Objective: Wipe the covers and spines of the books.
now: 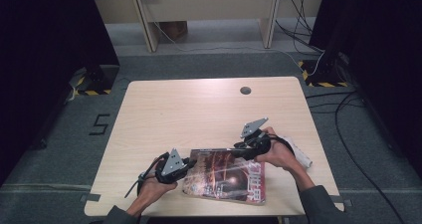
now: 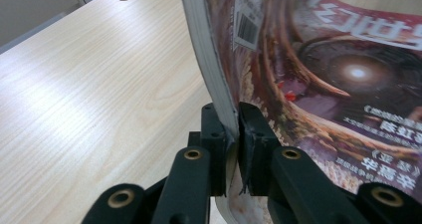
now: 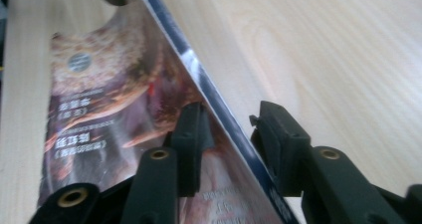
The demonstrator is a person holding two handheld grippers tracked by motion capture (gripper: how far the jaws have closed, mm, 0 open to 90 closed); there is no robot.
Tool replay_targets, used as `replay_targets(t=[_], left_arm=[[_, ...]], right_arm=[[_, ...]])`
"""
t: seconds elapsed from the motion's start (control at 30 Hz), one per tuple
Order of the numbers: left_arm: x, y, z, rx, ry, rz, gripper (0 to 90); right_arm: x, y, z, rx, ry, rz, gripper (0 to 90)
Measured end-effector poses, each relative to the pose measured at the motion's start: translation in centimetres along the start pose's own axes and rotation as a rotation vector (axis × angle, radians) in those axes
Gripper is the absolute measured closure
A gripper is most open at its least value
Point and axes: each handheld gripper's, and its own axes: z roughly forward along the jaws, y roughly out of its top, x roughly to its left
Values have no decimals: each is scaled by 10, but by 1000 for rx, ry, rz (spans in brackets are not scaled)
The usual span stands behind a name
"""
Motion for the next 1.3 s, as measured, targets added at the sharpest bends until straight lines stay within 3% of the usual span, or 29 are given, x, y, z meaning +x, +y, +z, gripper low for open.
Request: replay_targets(t=[0.07, 0.23, 0.4, 0.57, 0.63, 0.8, 1.03, 1.13, 1.3], left_arm=[[-3, -2, -3, 1, 8, -8, 839], [-8, -4, -9, -3, 22, -23, 841], [-15, -6, -9, 18, 53, -23, 840], [-16, -6, -10, 23, 53, -38, 839], [-16, -6, -10, 26, 51, -50, 838], [-15, -7, -9, 30, 53, -61, 836], [-15, -7, -10, 33, 51, -64, 834], [-15, -7, -9, 33, 53, -65, 833], [-14, -7, -9, 36, 56, -67, 830]], right_arm=[[-1, -4, -7, -28, -42, 41, 582], [0, -15, -22, -130, -89, 131, 514], [0, -32, -31, -130, -169, 249, 457], [2, -42, -44, -160, -264, 309, 436], [5, -46, -52, -171, -309, 306, 430], [7, -56, -68, -160, -386, 317, 416], [1, -85, -90, -115, -517, 384, 410], [-2, -98, -94, -118, -533, 423, 415], [-5, -113, -92, -76, -555, 451, 417]])
